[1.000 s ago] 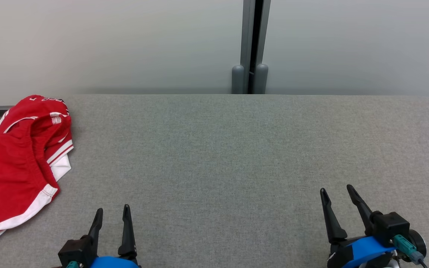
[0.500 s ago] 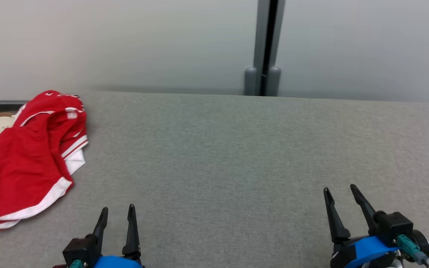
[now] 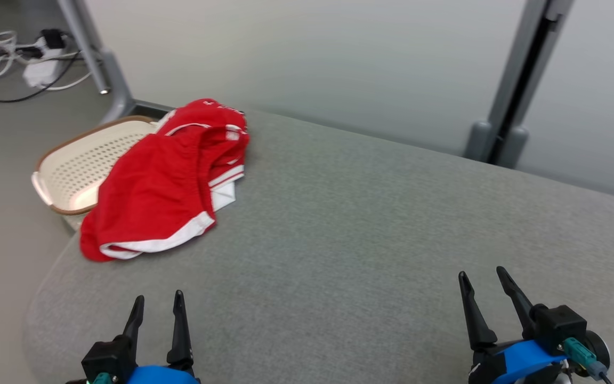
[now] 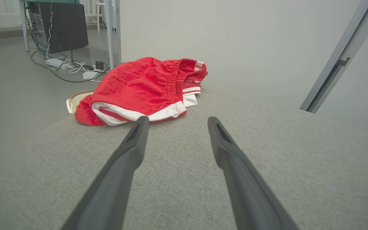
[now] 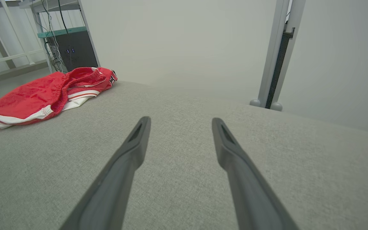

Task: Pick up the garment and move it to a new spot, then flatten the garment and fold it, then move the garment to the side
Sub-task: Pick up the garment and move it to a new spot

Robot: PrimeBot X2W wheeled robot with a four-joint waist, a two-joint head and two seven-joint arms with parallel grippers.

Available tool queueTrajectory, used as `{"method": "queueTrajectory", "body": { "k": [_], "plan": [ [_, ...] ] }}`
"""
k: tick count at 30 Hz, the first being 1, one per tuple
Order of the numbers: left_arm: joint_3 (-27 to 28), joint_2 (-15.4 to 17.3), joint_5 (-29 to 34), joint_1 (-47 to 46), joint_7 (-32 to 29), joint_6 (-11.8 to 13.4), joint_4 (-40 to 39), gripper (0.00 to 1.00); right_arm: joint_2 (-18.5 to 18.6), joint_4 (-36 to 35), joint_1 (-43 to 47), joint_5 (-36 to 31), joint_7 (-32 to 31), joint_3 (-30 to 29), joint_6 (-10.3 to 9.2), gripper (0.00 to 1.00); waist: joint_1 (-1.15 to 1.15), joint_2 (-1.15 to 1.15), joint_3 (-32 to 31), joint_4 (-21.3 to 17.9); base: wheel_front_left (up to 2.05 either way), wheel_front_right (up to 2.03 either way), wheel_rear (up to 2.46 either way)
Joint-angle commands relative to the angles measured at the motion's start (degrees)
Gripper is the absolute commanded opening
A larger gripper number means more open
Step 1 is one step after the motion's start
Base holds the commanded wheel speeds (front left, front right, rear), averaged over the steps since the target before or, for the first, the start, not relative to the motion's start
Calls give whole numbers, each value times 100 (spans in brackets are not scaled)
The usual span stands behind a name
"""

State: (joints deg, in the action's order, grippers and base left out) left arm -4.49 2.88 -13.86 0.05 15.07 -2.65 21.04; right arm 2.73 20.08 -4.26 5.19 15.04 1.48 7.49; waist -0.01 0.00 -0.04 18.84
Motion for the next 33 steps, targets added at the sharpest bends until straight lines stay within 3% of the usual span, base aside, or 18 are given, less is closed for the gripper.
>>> {"method": "queueTrajectory", "body": {
  "k": [1,7,15,20,25,28,33],
  "plan": [
    [21,0,41,44,16,-16,-22,100,27,14,27,15,21,16,1,100,1,0,118,208,0,0,0],
    [107,-1,85,120,16,-67,-16,100,28,47,32,73,21,96,1,100,1,0,54,500,0,0,0],
    [281,124,116,-117,16,-117,-88,100,28,7,-159,-71,22,57,1,100,1,0,193,518,0,0,0],
    [600,620,58,-836,-7,-168,-316,100,27,-21,-288,-279,21,-106,1,100,1,0,400,473,0,0,0],
    [760,1242,-7,-2010,-525,-253,-432,100,27,-52,-475,-586,22,-284,1,100,1,0,716,374,0,0,0],
    [651,1529,-140,-2694,-1075,-362,-89,100,25,-29,-603,-776,21,-358,1,100,1,0,949,299,0,0,0],
    [394,1713,-452,-3409,-1842,-460,629,100,27,-75,-845,-980,21,-357,1,100,1,0,1308,109,0,0,0]
  ]
}}
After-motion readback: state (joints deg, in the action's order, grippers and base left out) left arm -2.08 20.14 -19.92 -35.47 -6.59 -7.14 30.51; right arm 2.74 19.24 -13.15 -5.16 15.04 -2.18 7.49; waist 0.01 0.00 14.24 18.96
